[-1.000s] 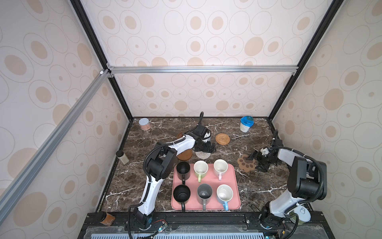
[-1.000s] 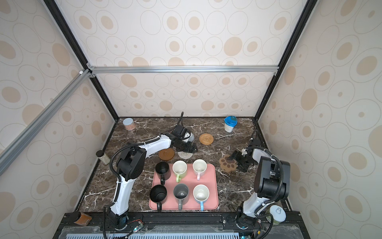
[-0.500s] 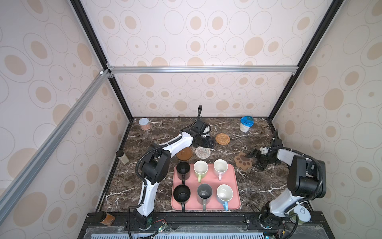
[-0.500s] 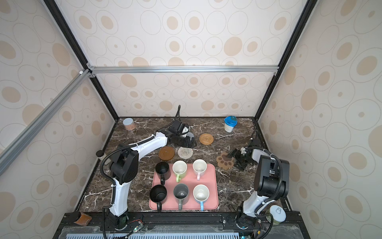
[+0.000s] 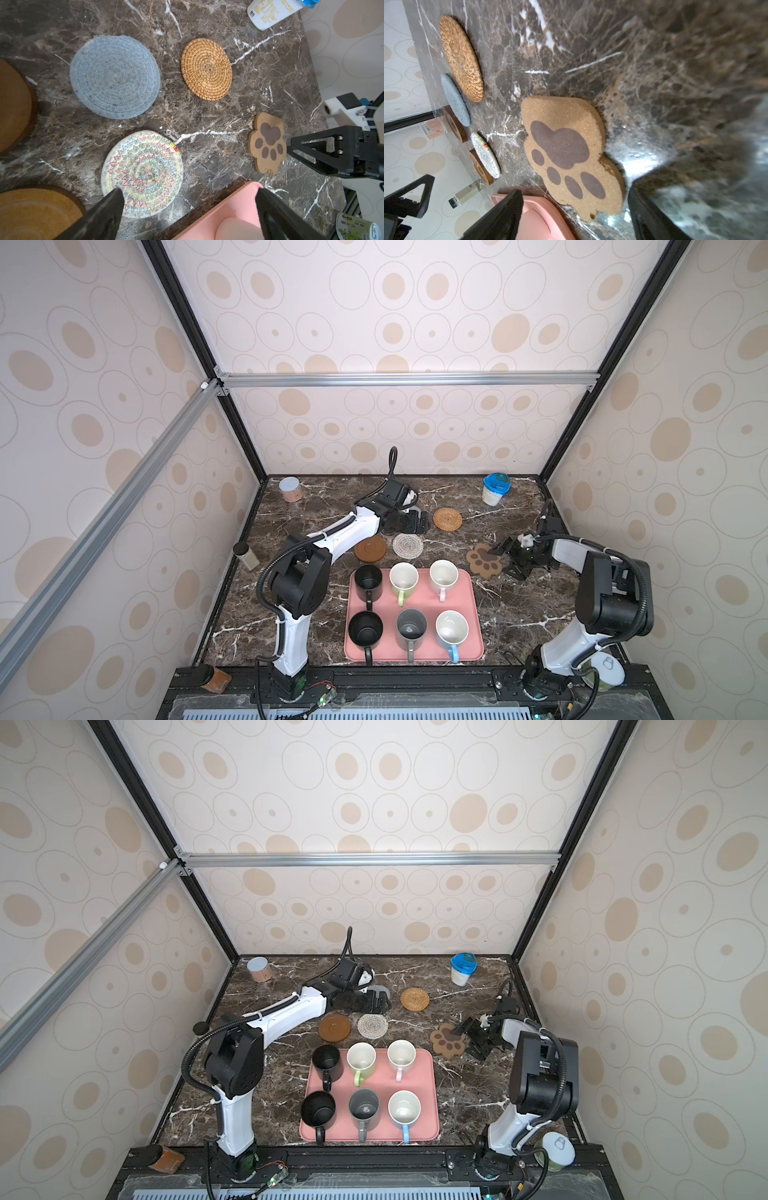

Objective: Place cups on coasters
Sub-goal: Move the coaster to the center of the table.

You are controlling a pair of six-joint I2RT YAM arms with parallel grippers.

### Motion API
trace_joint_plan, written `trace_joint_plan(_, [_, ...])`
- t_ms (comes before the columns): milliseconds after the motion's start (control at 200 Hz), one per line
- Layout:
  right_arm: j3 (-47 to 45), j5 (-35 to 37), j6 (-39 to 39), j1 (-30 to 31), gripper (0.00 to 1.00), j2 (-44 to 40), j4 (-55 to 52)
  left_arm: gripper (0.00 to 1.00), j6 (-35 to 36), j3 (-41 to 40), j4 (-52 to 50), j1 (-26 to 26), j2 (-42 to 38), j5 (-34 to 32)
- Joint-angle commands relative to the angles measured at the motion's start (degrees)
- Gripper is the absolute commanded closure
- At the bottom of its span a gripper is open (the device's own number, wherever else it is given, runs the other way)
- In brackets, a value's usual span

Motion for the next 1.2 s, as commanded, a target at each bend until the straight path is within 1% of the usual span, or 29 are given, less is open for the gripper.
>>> trace_joint_plan(0, [-0.7, 3.0, -1.7, 0.3, 0.16, -2.2, -5.9, 0.00, -1.3, -1.8, 1.7, 0.5, -3.0, -0.5])
trace_joint_plan(115, [-1.2, 3.3, -3.0, 0.3, 0.16, -3.4, -7.2, 0.00, -2.0, -4.8, 3.3, 0.8, -4.6, -0.3])
trace_joint_plan(215, [-2.0, 3.0, -3.1, 0.3, 0.17, -2.9, -6.9, 0.00, -2.0, -5.7, 3.3, 0.9, -4.7, -0.1])
trace_joint_plan(380, [-2.8, 0.7, -1.2, 0.3, 0.18, -1.0, -4.0, 0.00, -2.0, -5.9, 3.2, 1.1, -5.0, -0.4])
trace_joint_plan(635, [-2.3, -1.2, 0.9, 0.6, 0.23, 2.4, -0.4, 0.00, -2.3, -6.9, 3.6, 1.2, -5.6, -0.5])
trace_joint_plan(845, [-1.0, -2.1, 2.4, 2.2, 0.27, 5.1, 1.4, 0.00, -2.4, -7.4, 3.6, 1.2, -6.1, -0.5])
trace_joint_plan(986, [0.7, -1.9, 2.8, 4.0, 0.28, 6.8, 1.6, 0.00, -2.2, -7.0, 3.3, 1.3, -6.1, -0.5])
trace_joint_plan(1196, [4.4, -1.3, 1.3, 5.9, 0.29, 10.1, -0.1, 0.00, -1.0, -6.7, 2.9, 1.2, -6.4, -0.4])
